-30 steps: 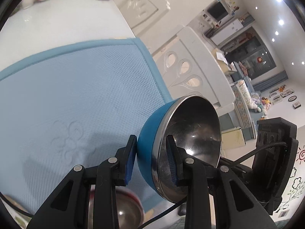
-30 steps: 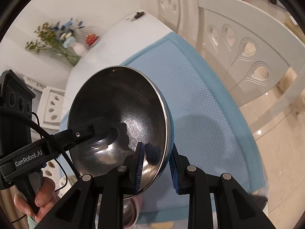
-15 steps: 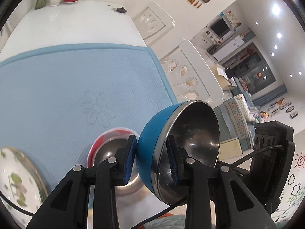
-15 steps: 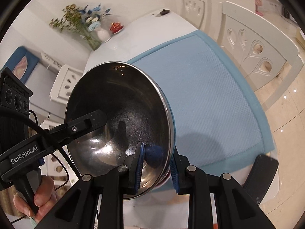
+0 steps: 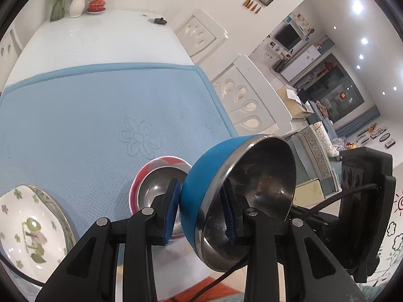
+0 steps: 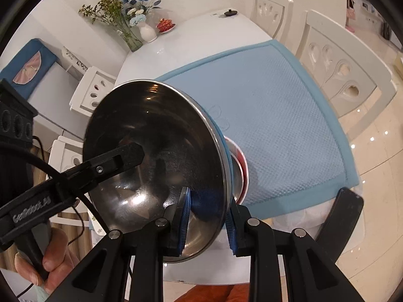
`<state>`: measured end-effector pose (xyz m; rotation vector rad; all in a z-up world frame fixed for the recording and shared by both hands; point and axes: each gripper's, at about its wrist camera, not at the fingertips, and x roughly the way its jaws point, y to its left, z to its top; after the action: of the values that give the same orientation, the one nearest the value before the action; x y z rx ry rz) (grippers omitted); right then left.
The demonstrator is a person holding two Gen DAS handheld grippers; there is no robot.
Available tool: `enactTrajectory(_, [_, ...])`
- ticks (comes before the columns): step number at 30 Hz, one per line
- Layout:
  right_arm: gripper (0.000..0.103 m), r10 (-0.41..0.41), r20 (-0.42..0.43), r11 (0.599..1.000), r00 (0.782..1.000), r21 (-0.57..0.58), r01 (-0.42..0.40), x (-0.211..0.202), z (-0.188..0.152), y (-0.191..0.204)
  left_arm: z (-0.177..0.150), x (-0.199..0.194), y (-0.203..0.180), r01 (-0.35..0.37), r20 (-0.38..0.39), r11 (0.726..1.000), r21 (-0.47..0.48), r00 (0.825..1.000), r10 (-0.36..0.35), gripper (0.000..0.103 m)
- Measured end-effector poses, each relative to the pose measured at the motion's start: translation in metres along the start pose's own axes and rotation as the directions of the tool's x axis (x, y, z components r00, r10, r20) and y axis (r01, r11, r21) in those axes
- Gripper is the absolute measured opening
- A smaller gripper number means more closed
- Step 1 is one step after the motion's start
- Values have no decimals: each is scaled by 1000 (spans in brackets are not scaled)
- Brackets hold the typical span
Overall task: Organize plates and bowls
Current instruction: 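Lower the blue-sided bowl into the stacked bowls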
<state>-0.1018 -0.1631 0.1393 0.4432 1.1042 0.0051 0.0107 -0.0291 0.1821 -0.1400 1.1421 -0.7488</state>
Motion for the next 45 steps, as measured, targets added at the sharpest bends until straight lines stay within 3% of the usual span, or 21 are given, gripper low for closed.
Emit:
enactTrajectory(4, [26, -33, -22, 999, 999, 20, 33, 15, -4, -1, -7, 20, 12, -8, -35, 999, -40, 999, 7, 28])
enactTrajectory(10, [26, -32, -125, 998, 992, 47, 38, 57, -16, -9, -22, 50, 44, -18, -114, 992, -122, 993, 4, 28])
enactTrajectory(23, [26, -23, -214, 995, 977, 92, 43, 99, -14, -26, -21, 84, 65, -49, -209, 991, -121, 978, 22, 28])
enactTrajectory(31, [26, -11, -215, 992, 977, 118, 37, 98, -14, -32, -15, 76, 64, -125, -186, 990, -59, 976, 113, 35])
enactTrajectory(36, [26, -14, -196, 994, 980, 106, 35, 89, -14, -21, -13, 69, 77, -98, -165, 988, -116, 983, 78, 35])
enactTrajectory(41, [26, -26, -178, 997, 984, 72, 39, 81, -18, -10, -24, 69, 84, -146, -165, 982, -117, 978, 126, 35])
enactTrajectory(45, [26, -16, -196, 996, 980, 79, 32, 86, -23, -8, -35, 72, 90, -136, -181, 980, -148, 977, 108, 35])
